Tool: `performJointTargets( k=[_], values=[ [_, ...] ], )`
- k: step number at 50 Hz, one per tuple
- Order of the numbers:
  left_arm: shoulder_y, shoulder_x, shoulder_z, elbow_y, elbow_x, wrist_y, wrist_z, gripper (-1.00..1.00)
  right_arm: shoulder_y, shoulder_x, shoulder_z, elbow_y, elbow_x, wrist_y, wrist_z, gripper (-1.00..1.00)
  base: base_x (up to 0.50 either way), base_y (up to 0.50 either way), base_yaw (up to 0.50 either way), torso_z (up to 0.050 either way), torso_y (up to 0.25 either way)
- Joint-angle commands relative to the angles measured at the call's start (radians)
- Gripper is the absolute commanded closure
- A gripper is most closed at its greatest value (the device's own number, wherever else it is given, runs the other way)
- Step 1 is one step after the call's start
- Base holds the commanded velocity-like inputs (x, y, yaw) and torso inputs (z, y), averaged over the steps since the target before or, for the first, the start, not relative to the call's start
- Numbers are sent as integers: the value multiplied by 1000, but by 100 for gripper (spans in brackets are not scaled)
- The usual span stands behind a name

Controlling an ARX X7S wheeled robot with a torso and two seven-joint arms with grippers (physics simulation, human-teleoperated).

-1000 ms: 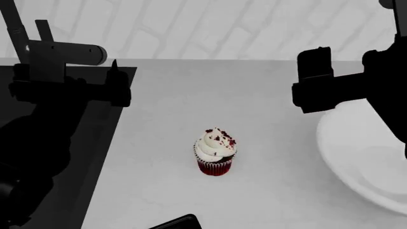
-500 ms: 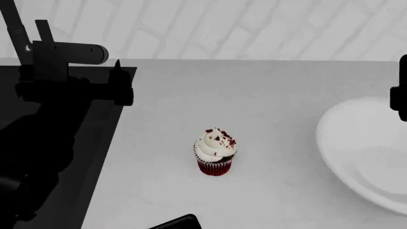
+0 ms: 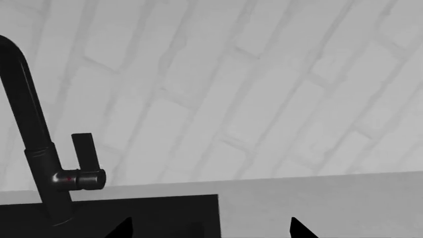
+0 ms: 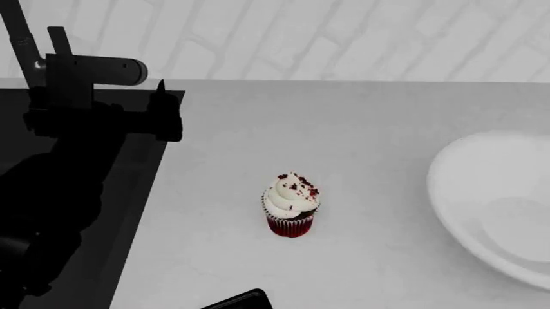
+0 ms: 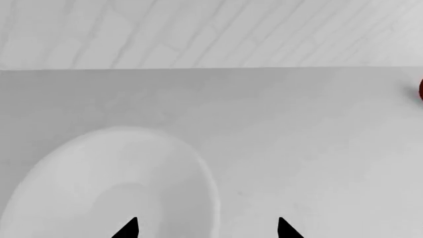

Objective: Move the fresh-baked cupcake off the tray onto the counter, and place the bowl used for mixing into the sink.

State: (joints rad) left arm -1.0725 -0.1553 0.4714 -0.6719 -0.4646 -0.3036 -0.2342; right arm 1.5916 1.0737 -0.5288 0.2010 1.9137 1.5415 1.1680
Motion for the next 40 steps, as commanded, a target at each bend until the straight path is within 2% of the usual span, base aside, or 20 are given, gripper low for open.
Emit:
performJointTargets(
  k=[1, 5, 19, 34, 40],
  values=[
    [-1, 2, 4, 0, -6, -2, 2, -100, 67, 0, -97, 113, -55, 10, -98, -100, 0, 0, 0, 0, 0],
    [-2, 4, 5, -7, -6, 2, 2, -100, 97, -3, -128, 155, -101, 6, -155, -100, 0, 0, 0, 0, 0],
    [-1, 2, 11, 6, -11, -1, -1, -100, 248, -62, -356, 301, -405, -2, -528, -100, 0, 0, 0, 0, 0],
    [2, 1, 18, 14, -14, -6, -6, -100, 299, -138, -521, 455, -617, -94, -775, -100, 0, 0, 0, 0, 0],
    [1, 0, 19, 8, -16, -4, -5, -100, 286, -152, -558, 478, -653, -116, -813, -100, 0, 0, 0, 0, 0]
  ],
)
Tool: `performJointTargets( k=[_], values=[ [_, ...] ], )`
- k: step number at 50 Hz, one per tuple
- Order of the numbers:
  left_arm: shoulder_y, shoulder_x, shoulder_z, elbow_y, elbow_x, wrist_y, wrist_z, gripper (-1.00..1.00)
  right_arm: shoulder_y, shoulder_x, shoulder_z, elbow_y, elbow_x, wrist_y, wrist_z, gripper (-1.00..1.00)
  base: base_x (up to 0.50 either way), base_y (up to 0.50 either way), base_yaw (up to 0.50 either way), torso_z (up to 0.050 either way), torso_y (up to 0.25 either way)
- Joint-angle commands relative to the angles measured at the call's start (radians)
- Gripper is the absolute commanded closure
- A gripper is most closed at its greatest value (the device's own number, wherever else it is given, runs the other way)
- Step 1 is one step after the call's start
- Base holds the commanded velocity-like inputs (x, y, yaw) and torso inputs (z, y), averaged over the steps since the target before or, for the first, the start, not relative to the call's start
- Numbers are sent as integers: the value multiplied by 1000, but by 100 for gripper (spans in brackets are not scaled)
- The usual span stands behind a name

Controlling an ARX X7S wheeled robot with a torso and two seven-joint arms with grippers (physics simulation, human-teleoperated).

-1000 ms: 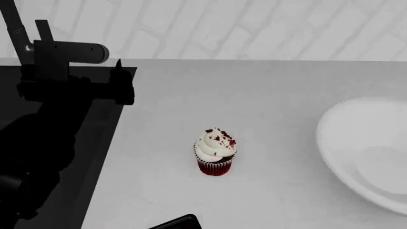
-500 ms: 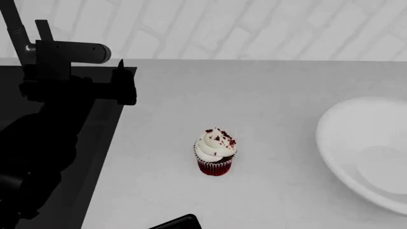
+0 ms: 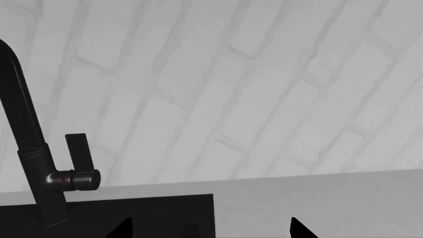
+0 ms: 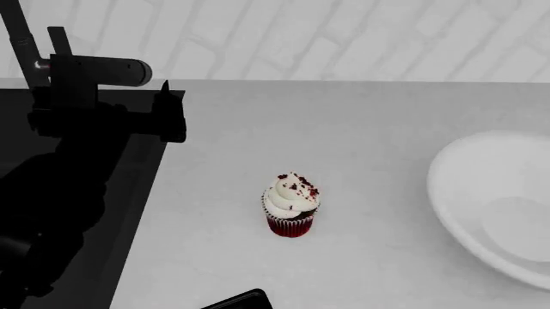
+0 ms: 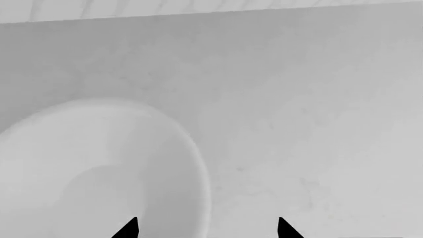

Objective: Move the fresh-baked cupcake off the tray onto the counter, and place the bowl used for mixing into the sink.

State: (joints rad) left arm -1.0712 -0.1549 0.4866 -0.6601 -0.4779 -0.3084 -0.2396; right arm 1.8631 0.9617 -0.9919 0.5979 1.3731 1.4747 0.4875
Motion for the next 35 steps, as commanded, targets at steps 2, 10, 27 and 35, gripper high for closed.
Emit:
performJointTargets(
  k=[2, 10, 27, 35],
  values=[
    [-2, -1, 4, -3, -3, 1, 0, -100, 25, -45, -112, 95, -133, -52, -150, -100, 0, 0, 0, 0, 0],
    [-7, -1, 6, -7, -5, 2, 0, -100, 8, -21, -119, 96, -139, -63, -147, -100, 0, 0, 0, 0, 0],
    [-8, -1, 12, -24, -4, 11, -1, -100, -135, -39, -101, 150, -111, -186, -180, -100, 0, 0, 0, 0, 0],
    [-2, -6, 15, -8, -8, 4, -7, -100, -174, -27, -89, 142, -92, -209, -175, -100, 0, 0, 0, 0, 0]
  ],
)
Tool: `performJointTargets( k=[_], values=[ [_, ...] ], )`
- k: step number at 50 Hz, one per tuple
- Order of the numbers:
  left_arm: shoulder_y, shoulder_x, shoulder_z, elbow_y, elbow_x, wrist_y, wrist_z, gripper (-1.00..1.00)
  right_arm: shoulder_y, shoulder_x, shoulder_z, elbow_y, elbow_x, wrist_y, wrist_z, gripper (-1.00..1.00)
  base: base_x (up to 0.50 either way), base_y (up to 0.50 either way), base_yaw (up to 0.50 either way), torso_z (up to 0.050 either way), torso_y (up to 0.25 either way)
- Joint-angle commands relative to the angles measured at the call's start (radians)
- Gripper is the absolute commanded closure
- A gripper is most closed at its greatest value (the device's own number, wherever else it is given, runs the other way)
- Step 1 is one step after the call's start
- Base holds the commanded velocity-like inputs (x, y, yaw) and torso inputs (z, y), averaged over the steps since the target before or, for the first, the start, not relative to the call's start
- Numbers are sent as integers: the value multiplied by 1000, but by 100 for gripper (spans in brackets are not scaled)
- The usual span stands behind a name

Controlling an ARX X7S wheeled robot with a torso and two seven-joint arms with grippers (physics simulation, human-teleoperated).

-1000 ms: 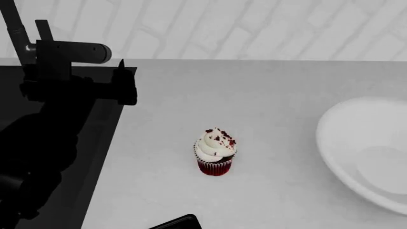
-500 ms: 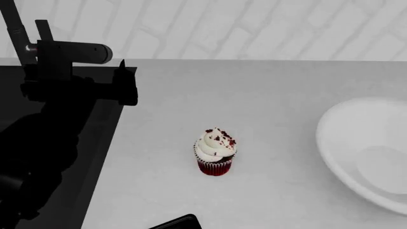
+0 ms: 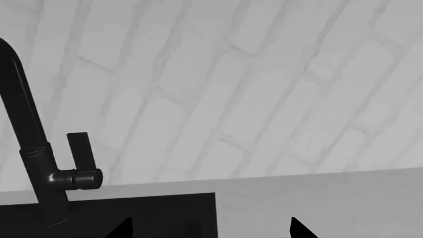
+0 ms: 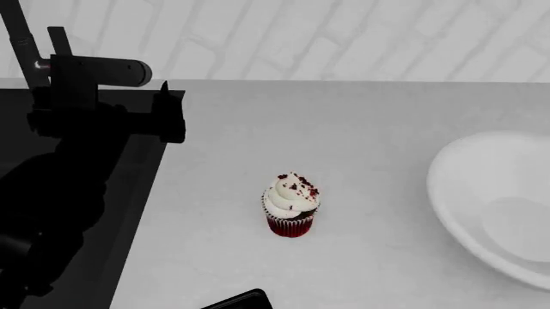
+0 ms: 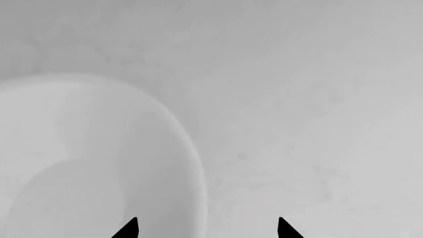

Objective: Move the fresh-baked cupcake off the tray onto the counter, and place the bowl used for mixing into the sink.

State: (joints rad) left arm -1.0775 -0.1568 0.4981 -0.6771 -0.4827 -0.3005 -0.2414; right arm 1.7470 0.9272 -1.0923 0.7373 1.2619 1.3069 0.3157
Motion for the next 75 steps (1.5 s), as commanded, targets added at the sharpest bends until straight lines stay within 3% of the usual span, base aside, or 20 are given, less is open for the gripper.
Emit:
performJointTargets(
  k=[1, 60, 61, 75],
  values=[
    [5, -4, 3, 11, -4, -4, -5, -100, -62, 9, 13, 2, 21, -43, -1, -100, 0, 0, 0, 0, 0],
    [5, -18, 23, 36, -16, -20, -23, -100, -435, 48, 110, -8, 171, -295, -10, -100, 0, 0, 0, 0, 0],
    [6, -20, 22, 41, -17, -21, -24, -100, -438, 52, 113, -16, 174, -299, -5, 100, 0, 0, 0, 0, 0],
    [10, -23, 25, 51, -22, -26, -29, -100, -471, 101, 165, -106, 232, -341, 44, 100, 0, 0, 1, 0, 0]
  ],
)
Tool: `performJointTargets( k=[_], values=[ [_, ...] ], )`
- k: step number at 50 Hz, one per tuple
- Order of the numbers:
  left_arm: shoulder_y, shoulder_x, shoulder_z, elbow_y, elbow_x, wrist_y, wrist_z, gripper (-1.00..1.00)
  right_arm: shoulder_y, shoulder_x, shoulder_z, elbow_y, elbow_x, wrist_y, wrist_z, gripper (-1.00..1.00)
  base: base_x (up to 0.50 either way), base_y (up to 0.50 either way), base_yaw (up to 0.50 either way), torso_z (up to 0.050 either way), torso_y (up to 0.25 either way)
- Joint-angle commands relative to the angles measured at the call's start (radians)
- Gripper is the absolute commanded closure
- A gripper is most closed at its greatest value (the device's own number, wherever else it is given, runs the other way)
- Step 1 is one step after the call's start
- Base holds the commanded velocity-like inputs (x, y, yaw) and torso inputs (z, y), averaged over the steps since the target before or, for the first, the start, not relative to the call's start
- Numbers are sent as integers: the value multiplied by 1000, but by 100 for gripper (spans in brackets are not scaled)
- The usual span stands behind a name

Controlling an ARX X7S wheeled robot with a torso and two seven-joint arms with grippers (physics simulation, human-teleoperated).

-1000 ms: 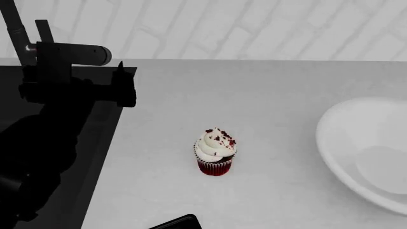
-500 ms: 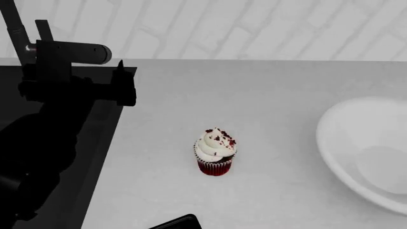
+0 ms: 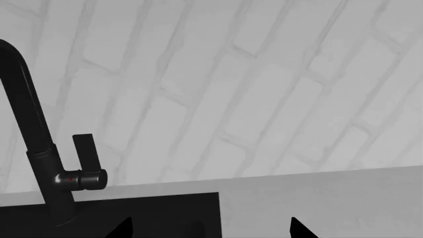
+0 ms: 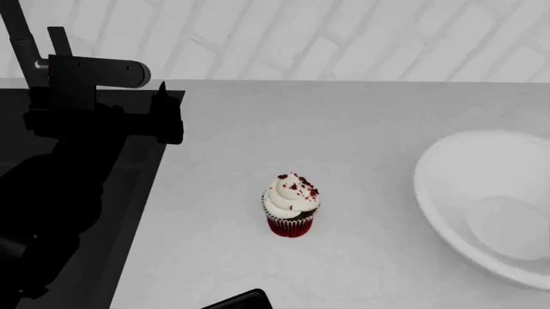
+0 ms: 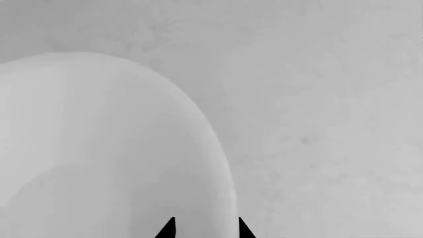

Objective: Move the fresh-baked cupcake off the tray onto the counter, and place the bowl used for mixing into the sink.

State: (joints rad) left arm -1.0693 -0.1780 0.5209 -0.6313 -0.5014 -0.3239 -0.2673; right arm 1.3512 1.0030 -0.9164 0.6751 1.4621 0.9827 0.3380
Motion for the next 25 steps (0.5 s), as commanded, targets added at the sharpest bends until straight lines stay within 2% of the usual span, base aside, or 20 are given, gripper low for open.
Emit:
performJointTargets(
  k=[1, 9, 25],
  values=[
    [1, -2, 3, 6, -4, -3, -3, -100, -77, 27, -8, -47, 35, -19, 25, 100, 0, 0, 0, 0, 0],
    [3, -5, 5, 20, -6, -10, -9, -100, -99, 62, 54, -101, 107, -67, 81, 100, 0, 0, 0, 0, 0],
    [2, -10, 9, 38, -12, -18, -13, -100, 20, 114, 148, -246, 197, -45, 216, 100, 0, 0, 0, 0, 0]
  ],
)
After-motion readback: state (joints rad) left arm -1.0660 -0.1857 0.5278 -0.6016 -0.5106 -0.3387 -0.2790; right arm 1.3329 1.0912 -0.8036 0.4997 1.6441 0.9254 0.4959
